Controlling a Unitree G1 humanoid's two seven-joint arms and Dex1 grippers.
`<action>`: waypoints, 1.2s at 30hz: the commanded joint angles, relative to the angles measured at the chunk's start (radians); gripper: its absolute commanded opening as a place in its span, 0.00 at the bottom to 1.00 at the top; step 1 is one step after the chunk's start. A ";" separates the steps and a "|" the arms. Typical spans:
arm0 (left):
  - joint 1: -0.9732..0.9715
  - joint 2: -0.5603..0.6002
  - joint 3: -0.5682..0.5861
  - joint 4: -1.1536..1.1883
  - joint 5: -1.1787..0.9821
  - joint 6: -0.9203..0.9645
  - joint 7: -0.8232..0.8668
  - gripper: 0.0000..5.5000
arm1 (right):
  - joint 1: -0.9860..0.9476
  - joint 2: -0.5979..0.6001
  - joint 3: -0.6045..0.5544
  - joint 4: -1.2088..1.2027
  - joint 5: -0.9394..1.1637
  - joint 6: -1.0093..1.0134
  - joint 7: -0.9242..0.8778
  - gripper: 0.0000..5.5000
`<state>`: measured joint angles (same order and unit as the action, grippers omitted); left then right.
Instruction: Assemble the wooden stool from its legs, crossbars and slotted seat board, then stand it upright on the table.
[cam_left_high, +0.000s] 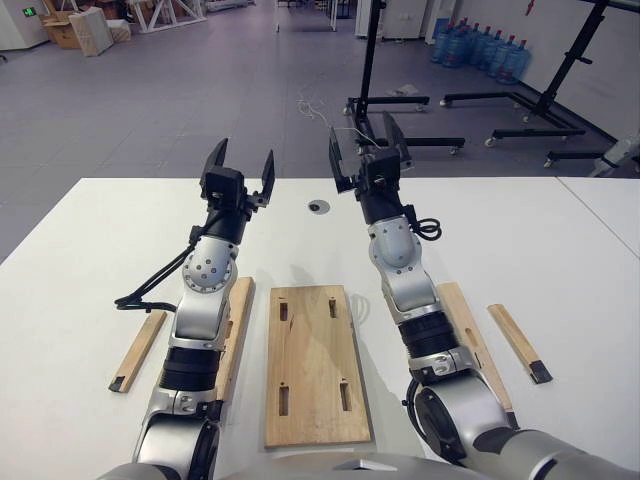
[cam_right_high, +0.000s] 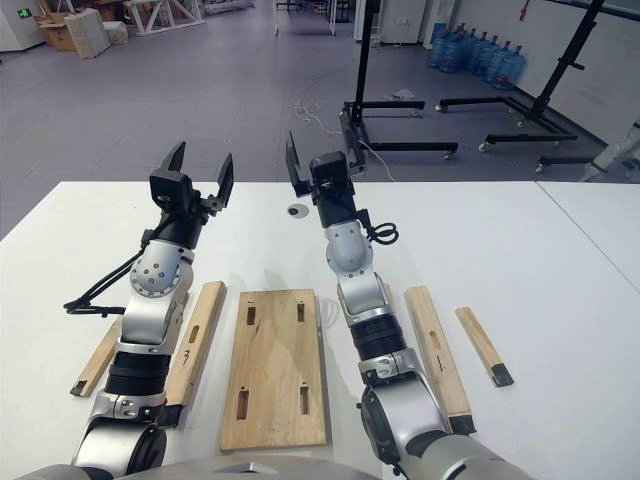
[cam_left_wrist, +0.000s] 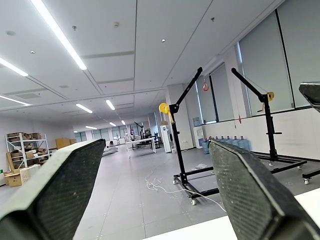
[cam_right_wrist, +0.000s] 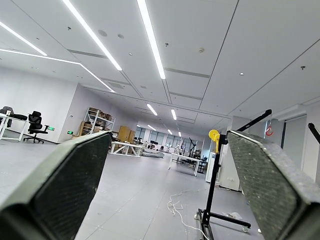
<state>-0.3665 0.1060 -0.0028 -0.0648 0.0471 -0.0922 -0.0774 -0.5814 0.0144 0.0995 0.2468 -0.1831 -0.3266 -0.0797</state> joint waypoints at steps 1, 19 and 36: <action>-0.003 0.007 -0.009 -0.002 0.005 0.000 -0.009 0.69 | -0.001 -0.004 -0.044 -0.037 0.086 0.084 0.044 0.77; 0.277 -0.069 -0.038 -0.309 0.081 0.108 0.102 0.69 | 0.753 -0.471 -0.474 -0.450 0.414 0.758 0.420 0.77; 0.269 -0.098 -0.053 -0.307 0.107 0.112 0.130 0.68 | 0.893 -0.628 -0.443 -0.245 0.442 0.983 0.605 0.62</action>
<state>-0.0852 0.0079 -0.0589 -0.3810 0.1513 0.0153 0.0481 0.2817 -0.6042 -0.3785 -0.0680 0.2954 0.5842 0.5333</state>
